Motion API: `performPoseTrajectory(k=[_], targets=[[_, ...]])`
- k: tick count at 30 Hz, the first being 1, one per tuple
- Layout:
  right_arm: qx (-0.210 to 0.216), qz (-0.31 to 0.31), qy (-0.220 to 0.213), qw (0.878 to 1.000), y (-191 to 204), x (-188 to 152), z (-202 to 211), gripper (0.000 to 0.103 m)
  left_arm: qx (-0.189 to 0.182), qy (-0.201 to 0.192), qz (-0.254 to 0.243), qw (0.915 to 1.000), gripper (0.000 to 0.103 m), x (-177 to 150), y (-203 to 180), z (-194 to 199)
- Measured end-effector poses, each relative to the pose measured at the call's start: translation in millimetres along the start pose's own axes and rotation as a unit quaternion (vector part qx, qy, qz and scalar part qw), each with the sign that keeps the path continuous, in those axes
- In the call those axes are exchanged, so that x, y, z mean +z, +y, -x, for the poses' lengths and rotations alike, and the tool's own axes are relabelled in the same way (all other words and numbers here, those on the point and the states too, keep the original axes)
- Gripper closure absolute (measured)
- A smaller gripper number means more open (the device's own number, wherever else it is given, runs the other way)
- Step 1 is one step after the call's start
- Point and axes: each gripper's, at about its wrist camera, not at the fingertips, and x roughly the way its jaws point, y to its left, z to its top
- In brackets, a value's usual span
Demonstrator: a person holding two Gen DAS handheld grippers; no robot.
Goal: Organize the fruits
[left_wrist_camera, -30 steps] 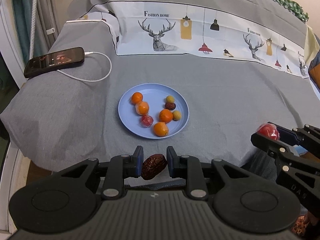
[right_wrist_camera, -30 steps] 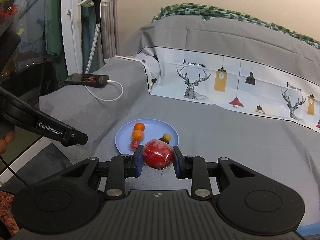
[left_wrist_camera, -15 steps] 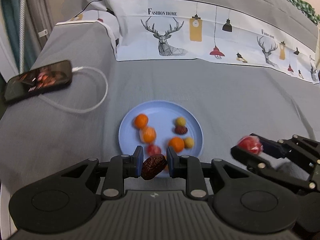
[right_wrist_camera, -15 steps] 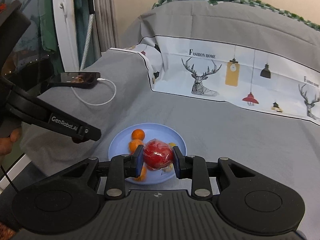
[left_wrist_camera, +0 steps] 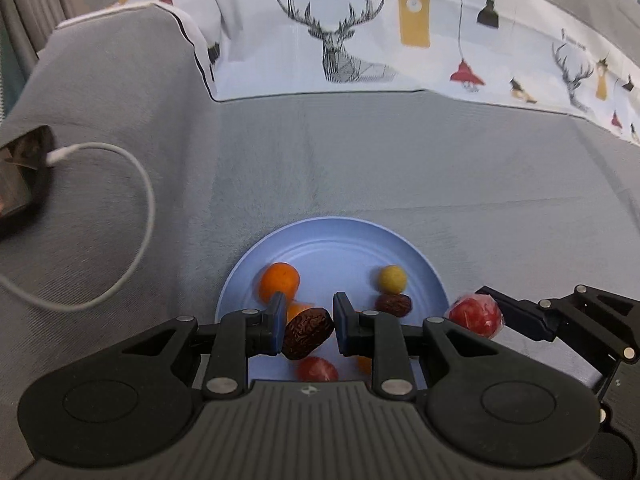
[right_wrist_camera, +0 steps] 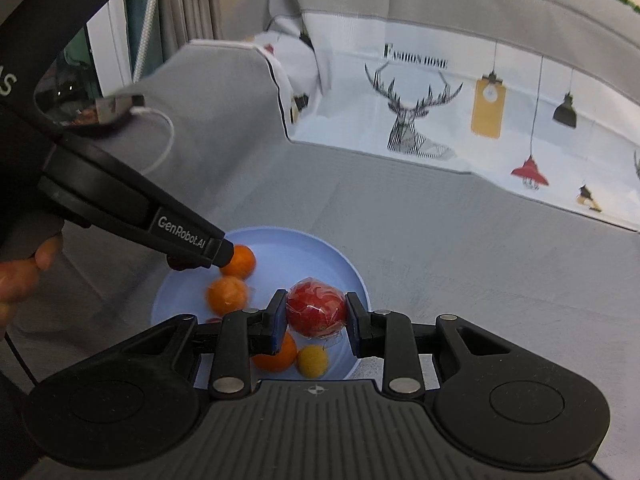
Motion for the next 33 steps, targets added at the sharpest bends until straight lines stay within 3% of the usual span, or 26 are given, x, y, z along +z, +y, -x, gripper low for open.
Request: performPoseTrajectory(k=[8, 9, 10, 11, 12, 13, 15, 19, 24, 33], targets=[[0.008, 0.005, 0.029, 1.000, -1.2, -5.7, -39.1, 0.072, 0.006, 0.018, -0.005, 0.9998, 0.075, 6.9, 2.0, -34.0], [0.010, 0.005, 0.030, 0.999, -1.5, -5.7, -42.4, 0.071, 0.004, 0.017, -0.005, 0.9998, 0.071, 7.6, 2.3, -35.9], [0.012, 0.007, 0.032, 0.999, -1.4, -6.2, -45.7, 0.070, -0.002, 0.013, -0.004, 0.9999, 0.063, 8.1, 3.1, -36.1], [0.015, 0.010, 0.035, 0.999, -1.2, -6.5, -49.3, 0.068, -0.006, 0.008, -0.003, 0.9999, 0.034, 7.8, 3.9, -34.6], [0.016, 0.013, 0.037, 0.999, -1.0, -6.2, -51.5, 0.055, -0.006, 0.001, -0.002, 1.0000, 0.006, 7.7, 4.1, -31.2], [0.015, 0.015, 0.037, 0.999, -0.7, -6.1, -52.1, 0.039, 0.000, -0.009, 0.000, 1.0000, 0.000, 6.6, 3.6, -26.2], [0.009, 0.023, 0.033, 0.999, 0.1, -7.0, -47.7, 0.023, 0.008, -0.032, -0.006, 0.9994, 0.001, 1.7, 1.1, -12.3], [-0.001, 0.019, 0.034, 0.999, 2.0, -15.3, -23.3, 0.013, 0.016, -0.010, -0.025, 0.9995, 0.000, -15.5, -4.9, 3.9], [-0.014, -0.021, 0.042, 0.999, 4.1, -29.1, 17.9, 0.008, 0.023, 0.007, -0.015, 0.9996, 0.000, -48.0, -4.6, 37.3], [-0.062, -0.029, 0.011, 0.998, 28.7, -57.4, 86.4, 0.003, 0.055, -0.025, -0.009, 0.9981, 0.000, -104.2, -7.6, 97.9]])
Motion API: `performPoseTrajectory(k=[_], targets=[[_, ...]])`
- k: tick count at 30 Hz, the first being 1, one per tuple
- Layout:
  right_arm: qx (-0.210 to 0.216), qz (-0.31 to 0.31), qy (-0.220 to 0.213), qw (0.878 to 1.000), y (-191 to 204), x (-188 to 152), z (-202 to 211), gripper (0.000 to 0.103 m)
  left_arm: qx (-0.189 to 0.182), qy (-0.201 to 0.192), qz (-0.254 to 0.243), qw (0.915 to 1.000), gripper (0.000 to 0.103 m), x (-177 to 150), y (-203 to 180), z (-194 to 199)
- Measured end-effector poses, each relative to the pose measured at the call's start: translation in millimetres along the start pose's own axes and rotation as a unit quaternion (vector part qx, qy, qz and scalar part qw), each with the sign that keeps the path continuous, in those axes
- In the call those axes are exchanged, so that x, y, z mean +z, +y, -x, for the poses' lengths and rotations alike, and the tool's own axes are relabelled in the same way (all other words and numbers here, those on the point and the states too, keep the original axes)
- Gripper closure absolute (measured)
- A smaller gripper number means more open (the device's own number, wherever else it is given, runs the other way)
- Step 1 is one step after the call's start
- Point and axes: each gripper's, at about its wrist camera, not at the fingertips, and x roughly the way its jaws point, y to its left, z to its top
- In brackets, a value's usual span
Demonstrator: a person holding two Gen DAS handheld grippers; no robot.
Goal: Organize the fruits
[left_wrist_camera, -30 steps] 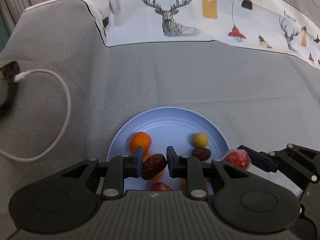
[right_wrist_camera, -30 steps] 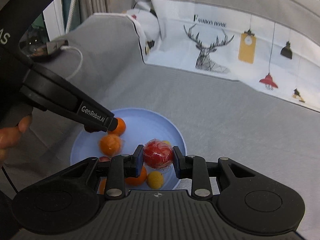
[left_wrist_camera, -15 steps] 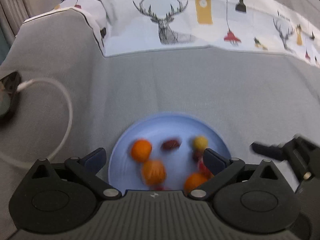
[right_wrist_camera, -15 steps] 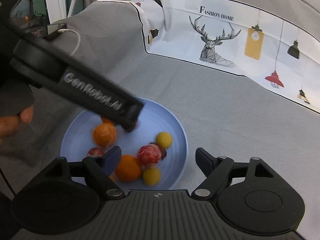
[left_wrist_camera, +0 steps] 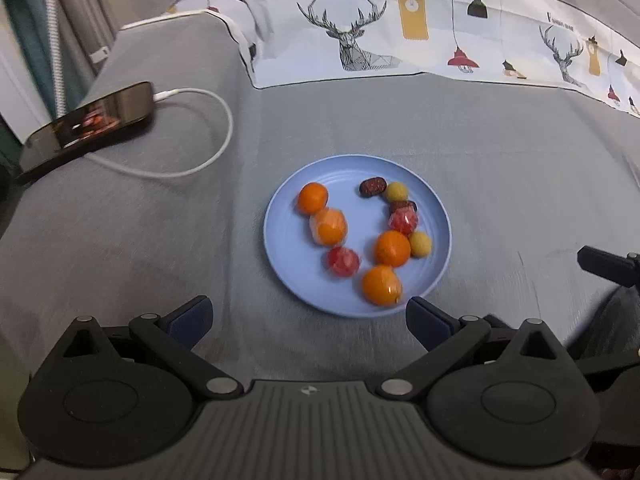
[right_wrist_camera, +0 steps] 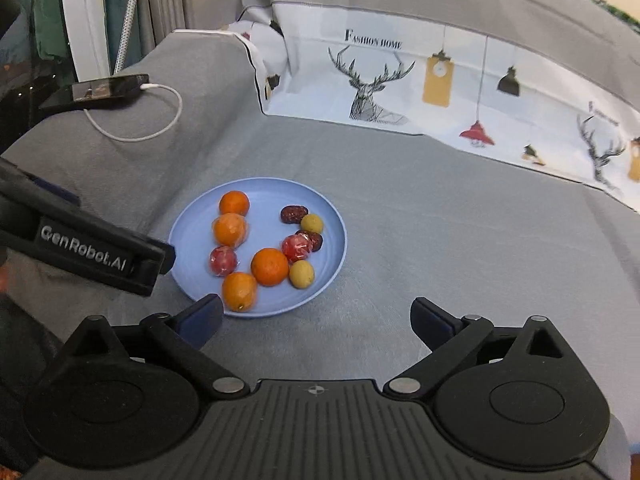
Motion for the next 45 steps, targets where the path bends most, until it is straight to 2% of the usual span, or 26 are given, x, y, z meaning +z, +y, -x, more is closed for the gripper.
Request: performPoseTrajectory(k=[7, 16, 25, 35, 45], targets=[[-0.029, -0.001, -0.026, 0.999, 9.2, -16.0, 31.2, 0.002, 0.013, -0.020, 0.015, 0.9996, 0.000, -25.1, 1.1, 30.8], [-0.053, 0.024, -0.066, 0.996, 17.2, -20.1, 58.5, 0.001, 0.021, -0.021, 0.025, 0.9992, 0.000, -37.1, 1.0, 46.2], [-0.055, 0.007, -0.066, 0.996, 14.2, -31.9, 72.4, 0.001, 0.027, -0.031, 0.018, 0.9990, 0.000, -48.0, -12.1, 57.8], [-0.056, 0.007, -0.086, 0.995, 17.5, -36.8, 83.7, 0.001, 0.042, -0.050, 0.026, 0.9975, 0.000, -55.7, -12.4, 71.8], [-0.054, 0.007, -0.076, 0.996, 17.2, -38.1, 82.0, 0.001, 0.047, -0.049, 0.020, 0.9975, 0.000, -56.1, -11.5, 69.3]])
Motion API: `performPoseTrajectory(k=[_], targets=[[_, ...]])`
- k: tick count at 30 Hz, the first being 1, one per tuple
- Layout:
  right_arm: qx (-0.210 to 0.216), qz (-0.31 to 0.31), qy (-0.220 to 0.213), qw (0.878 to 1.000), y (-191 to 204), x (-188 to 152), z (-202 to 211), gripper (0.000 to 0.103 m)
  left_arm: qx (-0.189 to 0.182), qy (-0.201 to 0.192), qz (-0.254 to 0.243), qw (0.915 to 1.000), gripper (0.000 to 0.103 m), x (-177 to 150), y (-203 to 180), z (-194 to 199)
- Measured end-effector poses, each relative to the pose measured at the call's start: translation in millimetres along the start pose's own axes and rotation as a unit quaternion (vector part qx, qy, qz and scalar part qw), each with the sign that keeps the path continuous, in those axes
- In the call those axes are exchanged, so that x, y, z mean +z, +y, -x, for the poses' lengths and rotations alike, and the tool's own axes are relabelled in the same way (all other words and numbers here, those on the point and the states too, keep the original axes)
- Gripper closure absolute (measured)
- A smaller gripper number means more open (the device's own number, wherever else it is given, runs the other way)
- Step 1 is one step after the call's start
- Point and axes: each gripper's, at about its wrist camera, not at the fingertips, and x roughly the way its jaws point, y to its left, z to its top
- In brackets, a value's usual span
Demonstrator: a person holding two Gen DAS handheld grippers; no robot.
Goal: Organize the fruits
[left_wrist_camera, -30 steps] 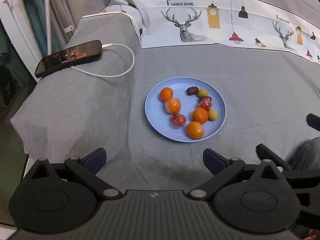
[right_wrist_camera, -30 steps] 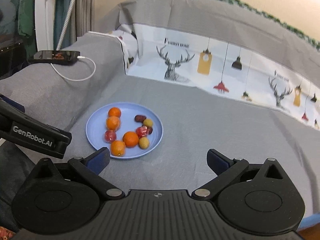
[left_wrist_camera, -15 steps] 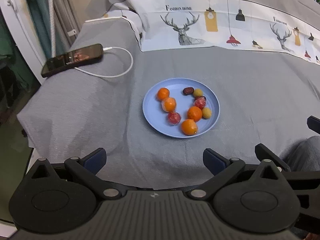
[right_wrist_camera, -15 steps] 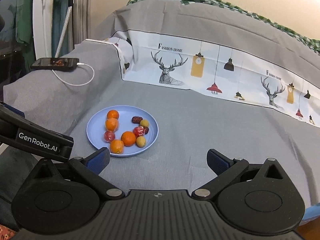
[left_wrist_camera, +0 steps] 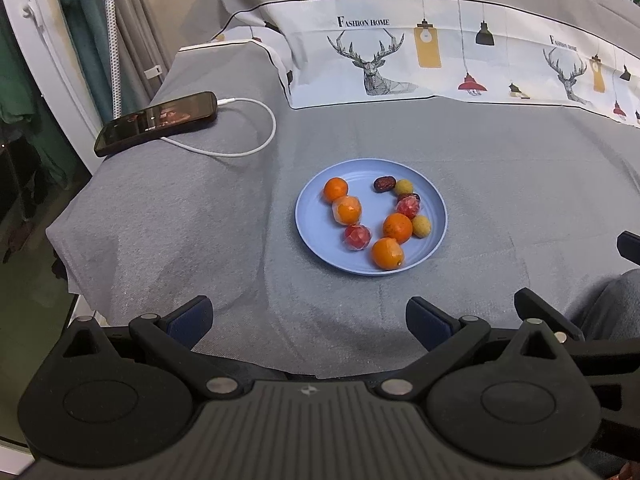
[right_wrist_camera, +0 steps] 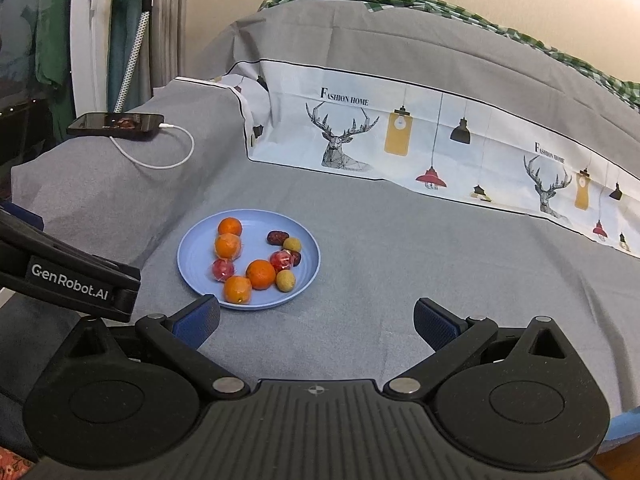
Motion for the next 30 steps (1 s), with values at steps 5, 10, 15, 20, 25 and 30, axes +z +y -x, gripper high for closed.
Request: performPoseTrajectory(k=[5, 10, 15, 20, 25, 30], targets=[[-0.002, 0.001, 0.002, 1.000, 2.5, 1.1, -2.0, 0.001, 0.000, 0.000, 0.000, 1.0000, 0.000, -0.9, 1.5, -0.7], [-0.001, 0.004, 0.003, 1.000, 4.8, 0.8, -2.8, 0.001, 0.000, 0.000, 0.000, 1.0000, 0.000, -0.7, 1.9, -0.9], [-0.001, 0.005, 0.003, 1.000, 5.2, 0.2, -2.6, 0.001, 0.000, 0.000, 0.000, 1.0000, 0.000, -1.1, 1.4, -0.6], [-0.001, 0.005, 0.003, 1.000, 5.6, 0.3, -2.8, 0.001, 0.000, 0.001, 0.000, 1.0000, 0.000, -1.0, 1.0, -0.4], [-0.002, 0.005, 0.003, 1.000, 6.0, 0.4, -2.9, 0.001, 0.001, 0.001, -0.002, 1.0000, 0.000, -2.5, 3.1, -2.4], [-0.001, 0.005, 0.004, 1.000, 6.5, -0.5, -3.3, 0.001, 0.001, 0.001, -0.002, 1.0000, 0.000, -3.0, 2.5, -2.8]])
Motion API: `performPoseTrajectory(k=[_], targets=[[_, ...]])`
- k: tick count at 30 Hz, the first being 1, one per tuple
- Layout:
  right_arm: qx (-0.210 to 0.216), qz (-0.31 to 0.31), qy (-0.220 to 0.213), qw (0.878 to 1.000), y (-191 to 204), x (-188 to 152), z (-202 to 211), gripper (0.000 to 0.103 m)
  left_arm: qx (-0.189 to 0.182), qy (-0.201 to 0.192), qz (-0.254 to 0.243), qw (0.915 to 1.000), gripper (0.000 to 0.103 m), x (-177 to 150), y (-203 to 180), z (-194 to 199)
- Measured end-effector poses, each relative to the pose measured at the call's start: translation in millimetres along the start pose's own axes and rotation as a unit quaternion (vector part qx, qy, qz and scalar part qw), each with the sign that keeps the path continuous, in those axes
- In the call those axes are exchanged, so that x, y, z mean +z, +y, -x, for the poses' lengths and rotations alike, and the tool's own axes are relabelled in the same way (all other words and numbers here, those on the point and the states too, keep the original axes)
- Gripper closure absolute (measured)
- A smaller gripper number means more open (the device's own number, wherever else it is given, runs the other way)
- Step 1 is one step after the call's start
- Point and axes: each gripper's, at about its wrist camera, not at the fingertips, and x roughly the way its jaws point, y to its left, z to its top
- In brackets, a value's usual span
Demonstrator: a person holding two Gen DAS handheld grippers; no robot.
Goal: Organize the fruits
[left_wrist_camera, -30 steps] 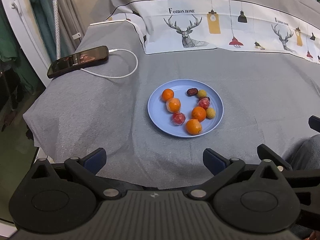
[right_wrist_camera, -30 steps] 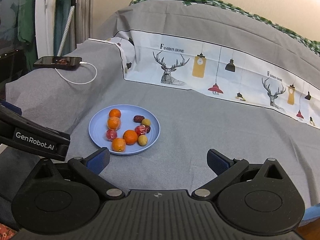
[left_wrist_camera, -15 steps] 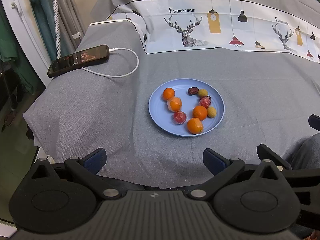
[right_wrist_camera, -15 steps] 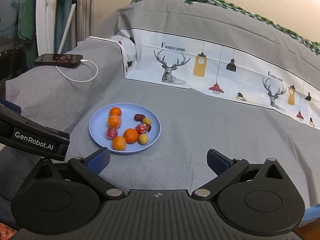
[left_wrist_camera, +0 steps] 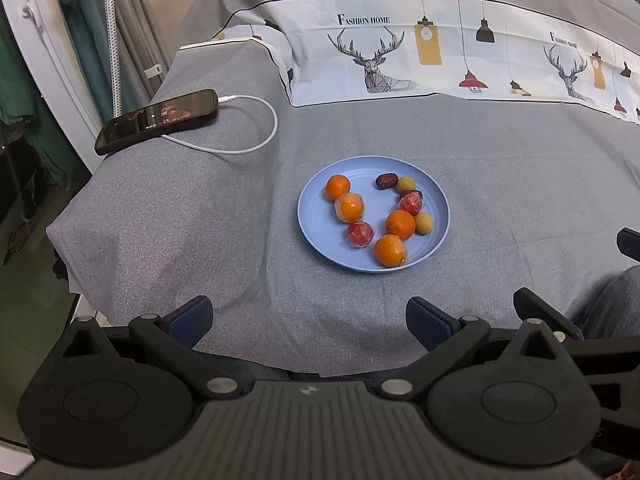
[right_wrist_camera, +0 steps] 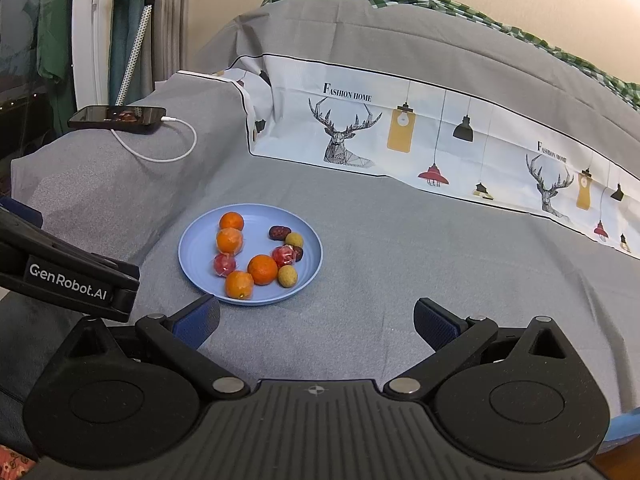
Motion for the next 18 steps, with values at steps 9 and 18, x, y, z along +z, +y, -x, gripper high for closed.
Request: performPoseTrajectory(k=[9, 18], targets=[[0.000, 0.000, 0.000, 1.000, -0.1, 0.1, -0.3, 0.001, 0.000, 0.001, 0.000, 1.0000, 0.000, 0.5, -0.1, -1.1], [0.000, 0.000, 0.001, 1.000, 0.4, -0.6, -0.4, 0.001, 0.001, 0.001, -0.001, 1.0000, 0.000, 0.2, -0.1, -1.4]])
